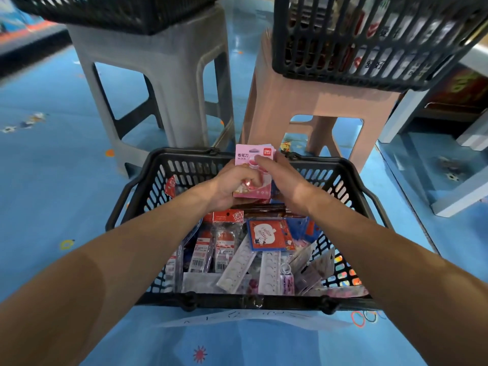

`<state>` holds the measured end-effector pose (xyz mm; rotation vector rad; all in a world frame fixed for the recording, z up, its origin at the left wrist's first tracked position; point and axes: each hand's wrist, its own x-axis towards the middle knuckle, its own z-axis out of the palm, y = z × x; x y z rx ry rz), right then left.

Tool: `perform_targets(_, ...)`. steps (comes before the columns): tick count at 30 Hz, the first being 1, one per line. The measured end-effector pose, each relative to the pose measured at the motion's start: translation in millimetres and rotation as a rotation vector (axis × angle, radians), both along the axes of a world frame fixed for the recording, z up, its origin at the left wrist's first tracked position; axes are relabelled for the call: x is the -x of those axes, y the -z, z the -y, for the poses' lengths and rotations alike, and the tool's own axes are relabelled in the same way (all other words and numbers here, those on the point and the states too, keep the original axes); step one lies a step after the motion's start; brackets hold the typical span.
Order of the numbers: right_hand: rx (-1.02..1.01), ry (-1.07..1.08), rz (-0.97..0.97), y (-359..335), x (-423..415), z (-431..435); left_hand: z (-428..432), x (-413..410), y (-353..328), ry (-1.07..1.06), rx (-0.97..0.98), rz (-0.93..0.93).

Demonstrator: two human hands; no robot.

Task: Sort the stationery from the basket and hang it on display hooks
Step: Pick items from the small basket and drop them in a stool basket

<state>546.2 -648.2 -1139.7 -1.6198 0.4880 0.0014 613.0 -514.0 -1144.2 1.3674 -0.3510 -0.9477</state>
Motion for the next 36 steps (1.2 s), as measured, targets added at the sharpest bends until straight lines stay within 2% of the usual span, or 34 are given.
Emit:
perform_targets(4,-0.069,-0.060,0.088,-2.6,-18.0,-15.1,-4.5,-8.0,-6.6,-0.057,-0.084,0.095)
perform_targets(11,-0.144,-0.019,0.187,-11.9,-35.2,-32.8,-29.2,-27.0,-18.8,0.076,-0.001,0.133)
perform_targets(17,-0.204,-0.156,0.176,-22.6,-32.8,-41.1,-37.3,-37.2,-15.7,0.076,0.046,0.067)
perform_targets(20,-0.227,-0.210,0.150,-22.5,-34.2,-41.5,-41.6,-40.8,-19.6,0.062,-0.017,0.112)
perform_targets(25,-0.276,-0.230,0.131,-44.4,-29.3,-54.0,-65.0,-37.4,-43.7,0.045,-0.094,0.052)
perform_targets(30,-0.284,-0.231,0.061,-114.9,-7.5,-79.1,-112.1,-30.7,-106.8,0.129,-0.180,-0.095)
perform_targets(36,-0.364,-0.250,-0.022,-256.3,13.6,-106.8,-125.6,-7.9,-253.2,0.155,-0.175,-0.209)
